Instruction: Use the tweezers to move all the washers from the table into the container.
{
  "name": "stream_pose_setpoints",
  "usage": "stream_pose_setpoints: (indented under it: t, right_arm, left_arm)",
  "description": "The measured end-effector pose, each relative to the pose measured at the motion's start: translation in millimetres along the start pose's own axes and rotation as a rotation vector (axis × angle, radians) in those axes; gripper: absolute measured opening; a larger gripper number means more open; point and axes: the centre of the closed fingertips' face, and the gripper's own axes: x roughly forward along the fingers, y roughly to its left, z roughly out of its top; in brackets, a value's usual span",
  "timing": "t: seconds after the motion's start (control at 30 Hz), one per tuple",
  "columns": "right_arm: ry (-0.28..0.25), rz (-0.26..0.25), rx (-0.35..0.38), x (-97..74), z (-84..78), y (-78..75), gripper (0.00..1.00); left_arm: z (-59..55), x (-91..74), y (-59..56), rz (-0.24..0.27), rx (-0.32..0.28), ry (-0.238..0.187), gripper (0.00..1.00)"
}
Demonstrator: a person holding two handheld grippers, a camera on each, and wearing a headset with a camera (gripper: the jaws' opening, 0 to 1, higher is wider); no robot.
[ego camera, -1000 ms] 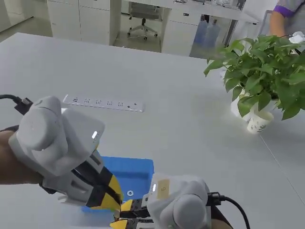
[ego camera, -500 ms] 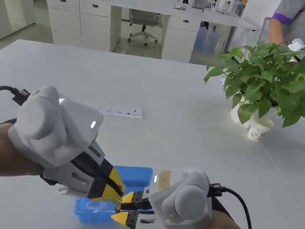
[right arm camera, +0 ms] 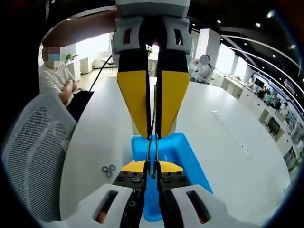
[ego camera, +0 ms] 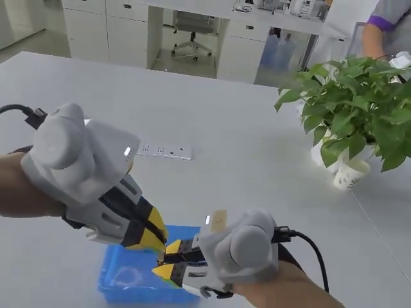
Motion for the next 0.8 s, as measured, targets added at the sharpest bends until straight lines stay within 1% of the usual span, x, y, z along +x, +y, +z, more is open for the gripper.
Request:
stream_pose_setpoints:
  t: [0.27, 0.53, 0.8]
  right_arm:
    - [0.007, 0.006, 0.008, 7.5, -7.5, -7.5, 0.09]
    - [0.014, 0.017, 0.018, 15.9, -15.7, -13.4, 0.09]
    - [0.035, 0.029, 0.022, 22.4, -25.7, -15.6, 0.09]
  left_arm:
    - [-9.1, 7.4, 9.2, -0.005, -0.003, 0.009, 0.06]
    - [-18.5, 13.0, 14.9, -0.004, -0.013, 0.015, 0.06]
    - [-26.1, 21.7, 18.3, -0.007, -0.021, 0.023, 0.06]
